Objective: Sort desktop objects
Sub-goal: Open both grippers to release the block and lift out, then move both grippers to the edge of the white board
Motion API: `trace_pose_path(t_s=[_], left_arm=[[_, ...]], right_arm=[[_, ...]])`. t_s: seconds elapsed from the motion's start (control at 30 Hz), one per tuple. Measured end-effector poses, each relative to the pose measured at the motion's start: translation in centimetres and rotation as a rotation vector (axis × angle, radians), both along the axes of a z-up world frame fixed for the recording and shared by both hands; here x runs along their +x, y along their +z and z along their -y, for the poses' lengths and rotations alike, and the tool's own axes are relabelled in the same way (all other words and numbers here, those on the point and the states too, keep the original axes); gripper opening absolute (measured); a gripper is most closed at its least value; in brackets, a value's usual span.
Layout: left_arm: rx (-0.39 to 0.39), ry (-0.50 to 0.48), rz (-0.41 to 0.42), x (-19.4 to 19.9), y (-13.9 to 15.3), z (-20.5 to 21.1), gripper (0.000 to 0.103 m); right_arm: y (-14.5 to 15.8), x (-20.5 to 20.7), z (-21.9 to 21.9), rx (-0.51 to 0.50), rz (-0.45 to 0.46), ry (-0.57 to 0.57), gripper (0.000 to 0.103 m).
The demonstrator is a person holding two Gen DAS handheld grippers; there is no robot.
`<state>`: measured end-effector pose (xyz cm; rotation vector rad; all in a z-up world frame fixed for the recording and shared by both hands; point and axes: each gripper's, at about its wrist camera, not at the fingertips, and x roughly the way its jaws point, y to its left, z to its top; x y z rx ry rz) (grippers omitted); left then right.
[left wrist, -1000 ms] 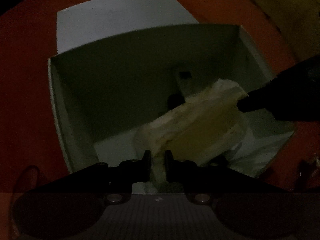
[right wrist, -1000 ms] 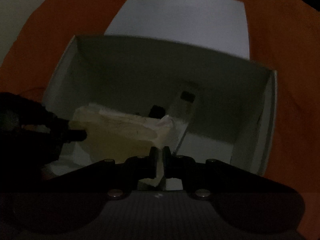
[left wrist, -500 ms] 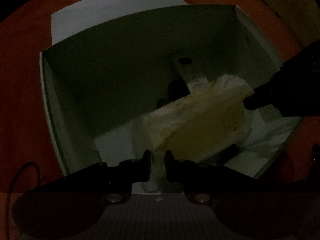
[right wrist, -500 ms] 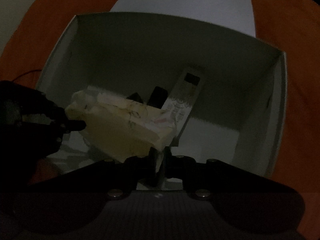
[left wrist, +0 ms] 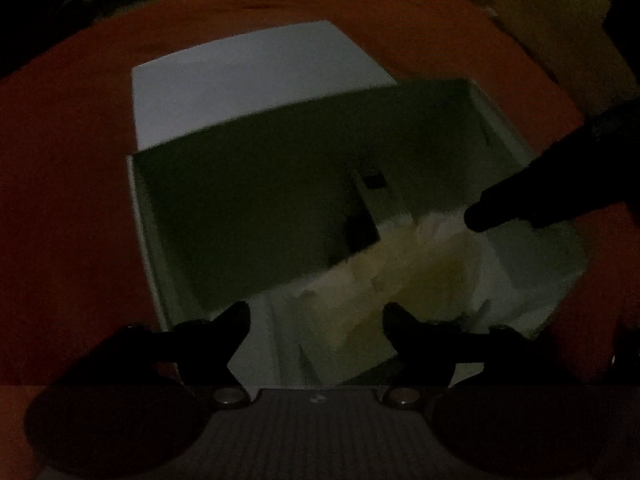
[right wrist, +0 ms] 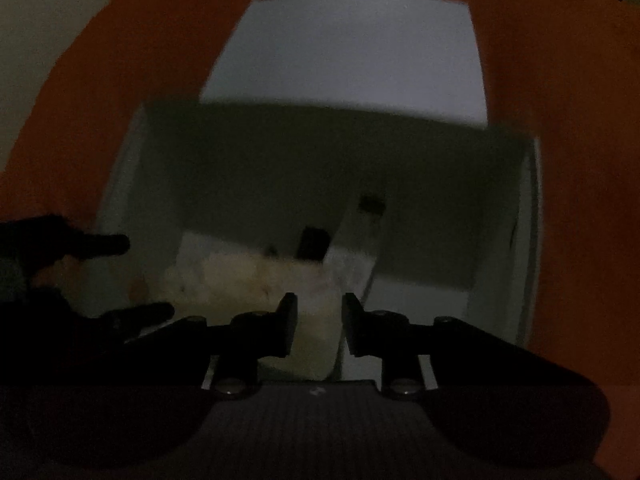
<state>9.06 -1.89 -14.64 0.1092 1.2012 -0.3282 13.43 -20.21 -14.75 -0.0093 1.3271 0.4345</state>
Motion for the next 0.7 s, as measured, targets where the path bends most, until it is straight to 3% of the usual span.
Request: trace_pose_path(t_s=[0.07,0.2,0.37,0.43,0.57,0.7], left_arm=[[-0.011,0.015,0.015,0.6,1.0,-0.3,0.071],[-0.050,0.064,0.083,2.5,3.9,-2.1,0.085],[-0.082,0.188,0.173,5.8,6.4,-5.0,0.085],[-0.092,0.246,0.213,7.1,7.1,-6.4,0.091],[-0.082,0.283,0.269,10.0,7.4,-8.2,0.092],[-0.152,0.270,0.208,13.6,5.9,-10.3,0.093]], right_arm=[[1.2,0.8,-0.1,0.020,0.032,-0.006,0.034],[4.4,2.9,0.3,0.090,0.099,-0.040,0.046],[8.2,5.7,1.6,0.146,0.205,-0.074,0.078],[9.1,7.2,2.1,0.140,0.238,-0.070,0.084],[9.4,10.5,3.3,0.112,0.254,-0.076,0.086],[8.9,13.6,4.9,0.080,0.242,-0.104,0.088]])
